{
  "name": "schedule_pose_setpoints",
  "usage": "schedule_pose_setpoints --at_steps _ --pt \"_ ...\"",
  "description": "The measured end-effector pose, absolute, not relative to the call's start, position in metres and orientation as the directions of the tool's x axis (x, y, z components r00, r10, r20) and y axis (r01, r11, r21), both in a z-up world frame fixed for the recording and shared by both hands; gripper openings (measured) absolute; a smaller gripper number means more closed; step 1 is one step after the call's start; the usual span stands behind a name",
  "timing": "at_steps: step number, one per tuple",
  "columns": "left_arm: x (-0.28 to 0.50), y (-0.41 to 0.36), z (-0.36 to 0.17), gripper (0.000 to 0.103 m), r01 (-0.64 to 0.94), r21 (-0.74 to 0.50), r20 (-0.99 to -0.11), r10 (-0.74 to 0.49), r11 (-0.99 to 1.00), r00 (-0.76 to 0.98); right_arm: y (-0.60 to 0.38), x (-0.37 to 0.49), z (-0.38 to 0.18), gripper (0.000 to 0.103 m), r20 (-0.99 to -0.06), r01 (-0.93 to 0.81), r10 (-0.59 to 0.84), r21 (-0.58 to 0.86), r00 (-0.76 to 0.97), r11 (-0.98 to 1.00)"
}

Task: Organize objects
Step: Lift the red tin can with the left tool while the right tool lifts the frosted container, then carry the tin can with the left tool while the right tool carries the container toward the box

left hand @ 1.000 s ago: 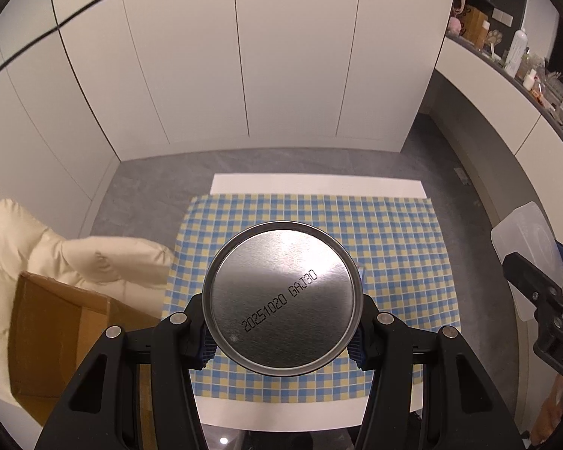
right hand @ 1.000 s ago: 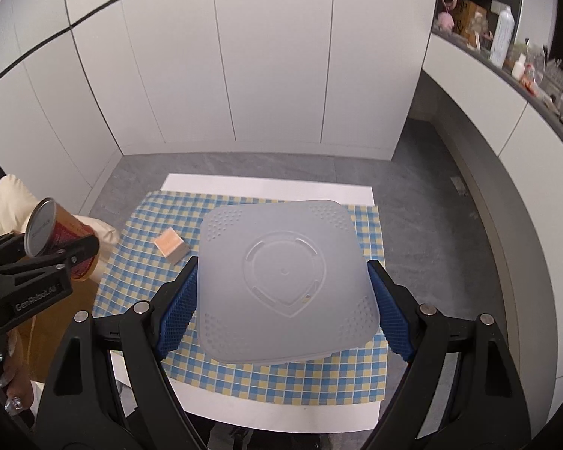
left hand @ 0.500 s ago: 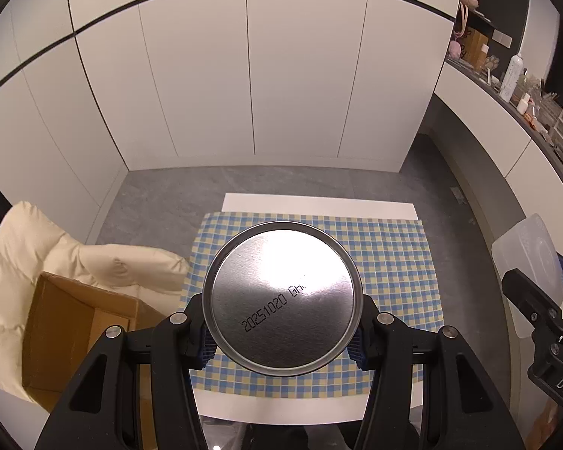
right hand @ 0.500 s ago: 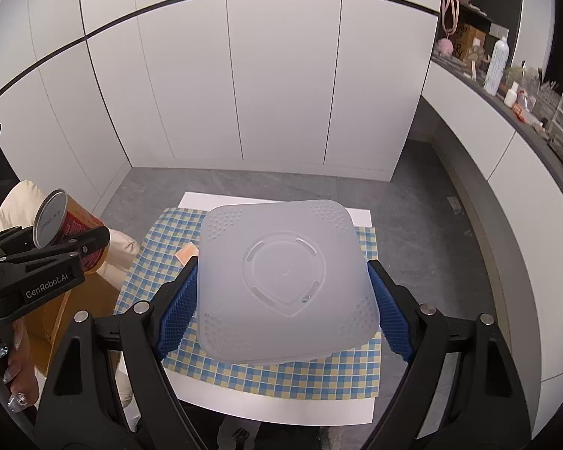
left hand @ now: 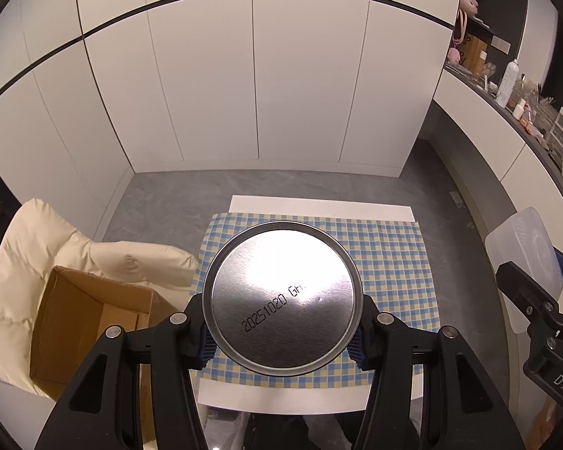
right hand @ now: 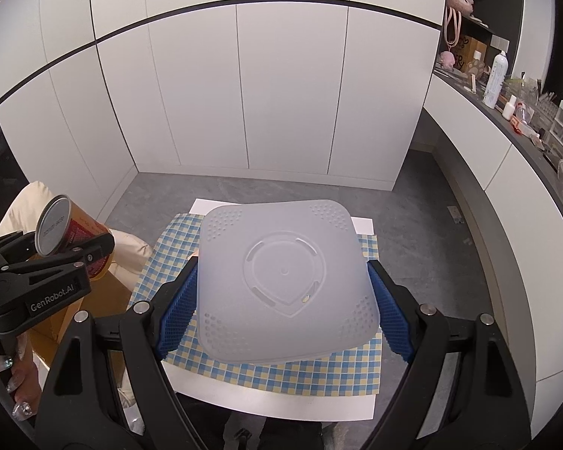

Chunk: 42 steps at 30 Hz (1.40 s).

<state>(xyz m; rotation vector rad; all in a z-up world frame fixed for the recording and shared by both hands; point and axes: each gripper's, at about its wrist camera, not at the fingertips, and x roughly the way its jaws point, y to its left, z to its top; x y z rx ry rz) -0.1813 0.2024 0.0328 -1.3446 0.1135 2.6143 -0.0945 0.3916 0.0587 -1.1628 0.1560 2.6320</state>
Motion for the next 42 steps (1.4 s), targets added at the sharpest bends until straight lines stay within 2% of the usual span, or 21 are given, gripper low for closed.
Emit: schedule_pose_setpoints --at_steps 18,25,42 --pt "-0.144 0.207 0.040 0.054 -0.226 -0.015 -0.805 0.146 -0.974 -0.575 0.395 -0.070 0.053 0.086 -0.743 -0.290 0.192 0.004 -0.642 -0.957" --pt "-0.119 0.206 0.039 0.054 -0.204 0.033 -0.791 0.099 -0.978 -0.603 0.392 -0.048 0.050 0.086 -0.742 -0.293 0.179 0.024 -0.646 -0.956" --pt "-0.046 0.194 0.041 0.054 -0.211 0.011 -0.768 0.127 -0.977 -0.628 0.382 0.015 0.033 0.086 -0.744 -0.304 0.159 0.061 -0.649 -0.951"
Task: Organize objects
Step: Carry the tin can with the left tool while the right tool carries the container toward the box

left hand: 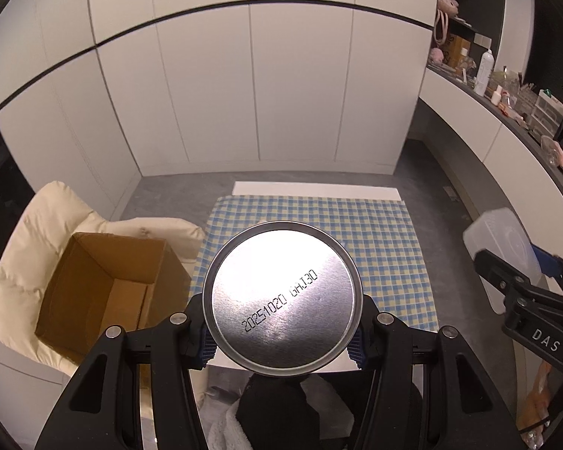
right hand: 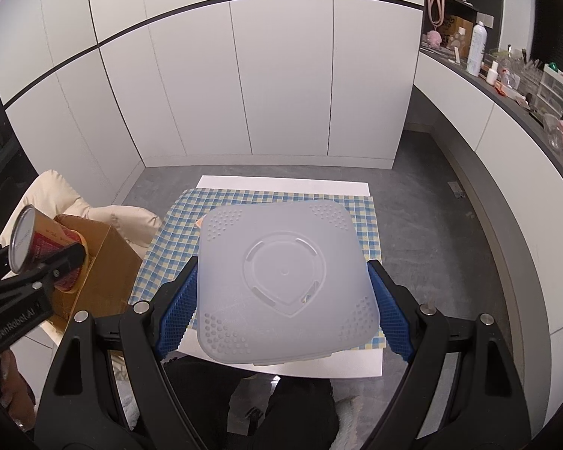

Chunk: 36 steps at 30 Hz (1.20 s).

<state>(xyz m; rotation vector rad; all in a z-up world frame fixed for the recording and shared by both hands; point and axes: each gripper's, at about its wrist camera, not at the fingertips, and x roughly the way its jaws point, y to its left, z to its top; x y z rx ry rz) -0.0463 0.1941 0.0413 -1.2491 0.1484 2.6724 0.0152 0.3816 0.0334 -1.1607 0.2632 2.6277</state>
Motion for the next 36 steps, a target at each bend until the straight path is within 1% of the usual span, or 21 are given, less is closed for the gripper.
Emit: schedule_pose_setpoints --at_steps 4,10,13,16,23,30,36 --pt "-0.038 0.183 0.044 0.054 -0.179 0.011 -0.754 0.109 -0.984 -0.648 0.379 0.032 0.030 0.086 -0.738 -0.319 0.167 0.069 -0.654 -0.945" --pt "-0.021 0.171 0.037 0.054 -0.186 -0.016 -0.763 0.132 -0.982 -0.633 0.373 0.053 0.019 0.086 -0.750 -0.317 0.146 0.089 -0.645 -0.944" --pt "-0.011 0.168 0.032 0.054 -0.194 -0.024 -0.767 0.143 -0.981 -0.626 0.369 0.065 0.012 0.086 -0.756 -0.301 0.111 0.118 -0.645 -0.946" --pt "-0.003 0.161 0.025 0.054 -0.206 -0.037 -0.776 0.158 -0.978 -0.611 0.362 0.075 0.006 0.086 -0.761 -0.285 0.098 0.118 -0.641 -0.951" --pt "0.016 0.152 0.014 0.054 -0.192 -0.008 -0.773 0.128 -0.981 -0.622 0.353 0.091 -0.008 0.086 -0.777 -0.263 0.077 0.117 -0.625 -0.958" --pt "0.036 0.146 -0.001 0.054 -0.218 -0.009 -0.788 0.141 -0.976 -0.599 0.335 0.103 -0.018 0.086 -0.783 -0.237 0.064 0.108 -0.618 -0.965" --pt "0.048 0.136 -0.014 0.054 -0.192 -0.046 -0.797 0.152 -0.980 -0.584 0.324 0.107 -0.032 0.086 -0.799 -0.234 0.074 0.085 -0.597 -0.969"
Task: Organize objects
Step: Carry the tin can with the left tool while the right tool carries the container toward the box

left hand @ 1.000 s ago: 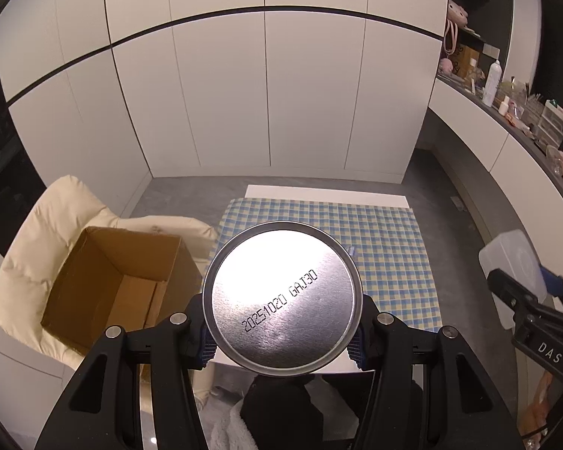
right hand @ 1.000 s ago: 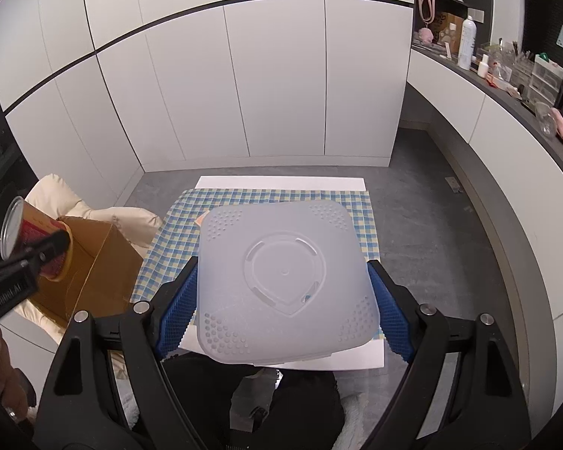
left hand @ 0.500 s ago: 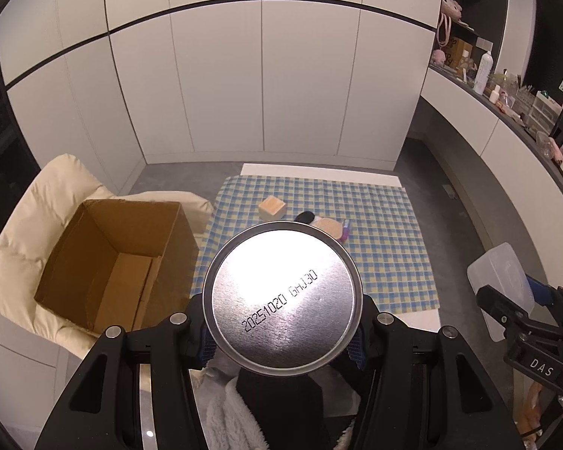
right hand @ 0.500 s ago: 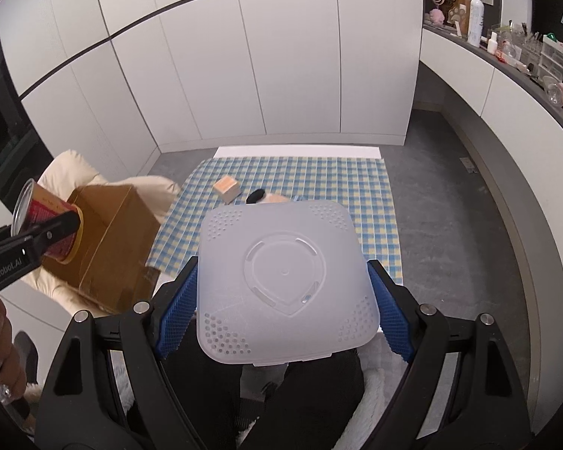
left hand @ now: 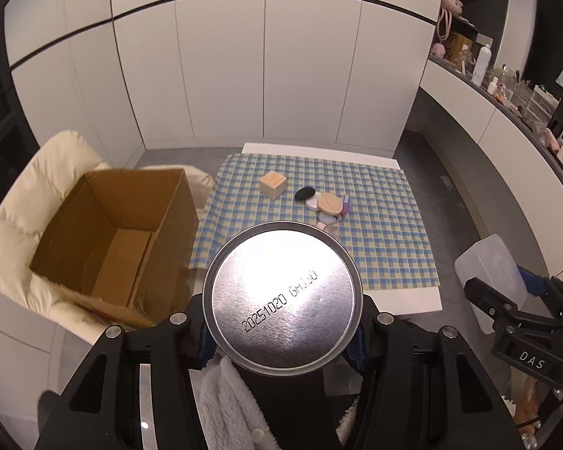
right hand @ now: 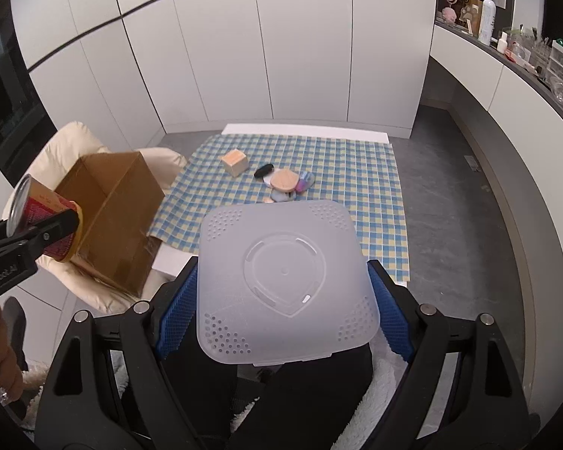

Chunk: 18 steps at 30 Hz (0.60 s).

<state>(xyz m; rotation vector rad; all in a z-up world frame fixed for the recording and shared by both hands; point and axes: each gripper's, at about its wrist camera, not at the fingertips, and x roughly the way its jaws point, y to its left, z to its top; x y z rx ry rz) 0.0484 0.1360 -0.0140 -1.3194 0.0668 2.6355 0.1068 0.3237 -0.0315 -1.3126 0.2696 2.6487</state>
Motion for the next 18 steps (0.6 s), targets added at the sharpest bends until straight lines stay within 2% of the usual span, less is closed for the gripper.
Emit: schedule_pose_setpoints --at_steps 8,18 --pt "0.059 0.128 -0.022 0.054 -0.174 -0.035 -0.803 0.132 -0.984 -0.581 0.313 0.118 -0.045 0.086 -0.811 -0.230 0.056 0.098 -0.582 -0.968" --pt "0.080 0.126 -0.006 0.054 -0.172 -0.033 -0.784 0.132 -0.985 -0.607 0.310 0.132 -0.045 0.086 -0.813 -0.221 0.030 0.122 -0.581 -0.968"
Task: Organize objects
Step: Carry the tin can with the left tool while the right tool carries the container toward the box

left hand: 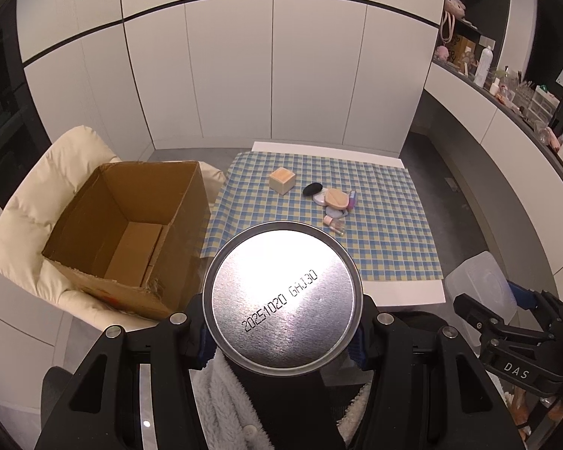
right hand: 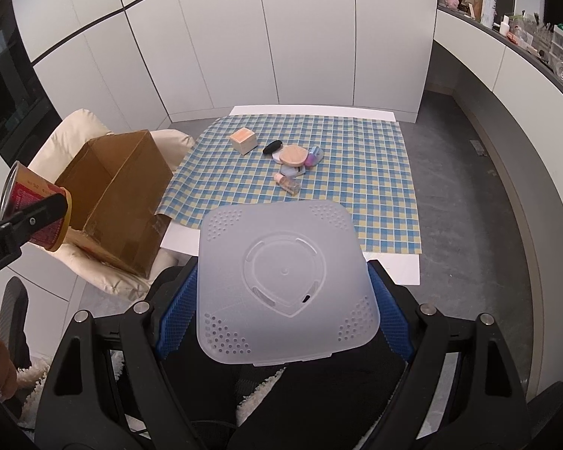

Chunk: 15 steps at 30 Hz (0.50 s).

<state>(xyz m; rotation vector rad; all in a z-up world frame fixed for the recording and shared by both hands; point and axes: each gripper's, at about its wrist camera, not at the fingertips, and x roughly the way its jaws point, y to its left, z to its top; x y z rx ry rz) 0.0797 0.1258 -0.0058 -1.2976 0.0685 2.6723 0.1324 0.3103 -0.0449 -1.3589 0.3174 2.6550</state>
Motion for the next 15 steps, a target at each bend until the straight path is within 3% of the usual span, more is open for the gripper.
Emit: schedule_pose_setpoints --at_steps 15 --pt "0.085 0.105 0.010 0.054 -0.138 -0.035 -0.761 0.116 -0.990 -0.639 0.302 0.139 -0.024 0.086 -0.788 -0.206 0.032 0.122 -0.615 -0.971"
